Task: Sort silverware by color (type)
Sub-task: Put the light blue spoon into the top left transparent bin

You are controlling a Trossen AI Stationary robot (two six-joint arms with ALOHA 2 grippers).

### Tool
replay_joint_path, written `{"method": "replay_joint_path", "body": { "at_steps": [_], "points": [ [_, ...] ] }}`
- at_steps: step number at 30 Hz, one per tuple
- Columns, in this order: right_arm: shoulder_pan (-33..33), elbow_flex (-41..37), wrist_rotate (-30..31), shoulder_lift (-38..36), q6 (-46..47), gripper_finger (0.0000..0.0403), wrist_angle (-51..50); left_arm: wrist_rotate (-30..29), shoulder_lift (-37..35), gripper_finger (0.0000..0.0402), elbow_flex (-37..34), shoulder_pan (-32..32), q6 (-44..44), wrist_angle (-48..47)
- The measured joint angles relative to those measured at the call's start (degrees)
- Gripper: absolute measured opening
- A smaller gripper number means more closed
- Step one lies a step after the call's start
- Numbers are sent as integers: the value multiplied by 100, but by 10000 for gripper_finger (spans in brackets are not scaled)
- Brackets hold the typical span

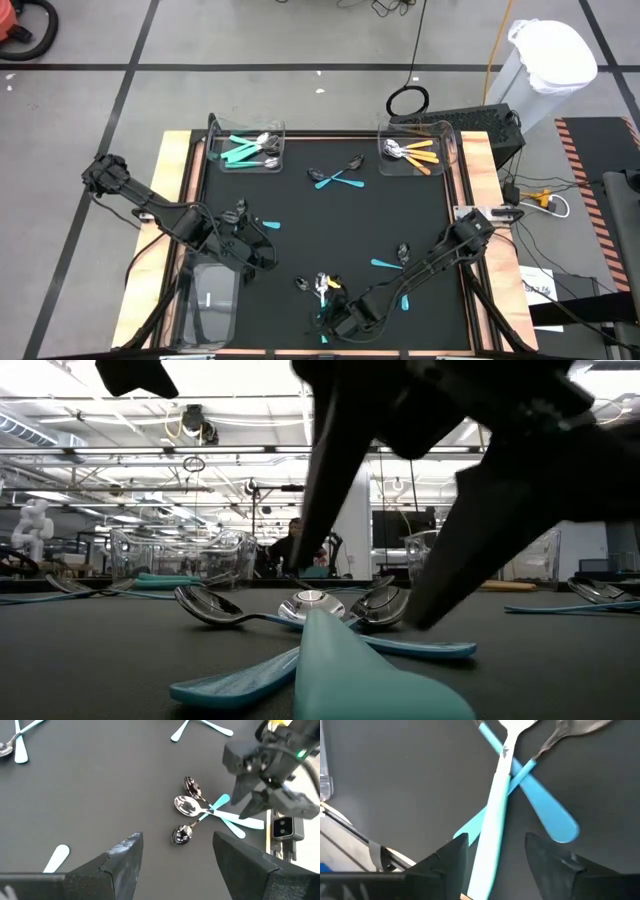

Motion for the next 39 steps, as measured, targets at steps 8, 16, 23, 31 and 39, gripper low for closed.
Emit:
{"method": "replay_joint_path", "body": {
  "at_steps": [8, 16, 23, 31, 39],
  "points": [
    [-35, 7, -86, 131, 204, 177, -84, -38, 0, 242, 0, -2, -2, -18],
    [-222, 7, -381, 131, -206, 155, -11, -143, 0, 242, 2, 0, 0, -17],
    [-390, 3, -395, 136, -715, 153, 72, -202, 0, 242, 2, 0, 2, -18],
    [-645, 3, -548, 139, -944, 152, -125, -266, 0, 242, 2, 0, 7, -43],
    [-678, 3, -556, 139, -818, 74, -341, -268, 0, 242, 4, 0, -7, -298]
  ]
}}
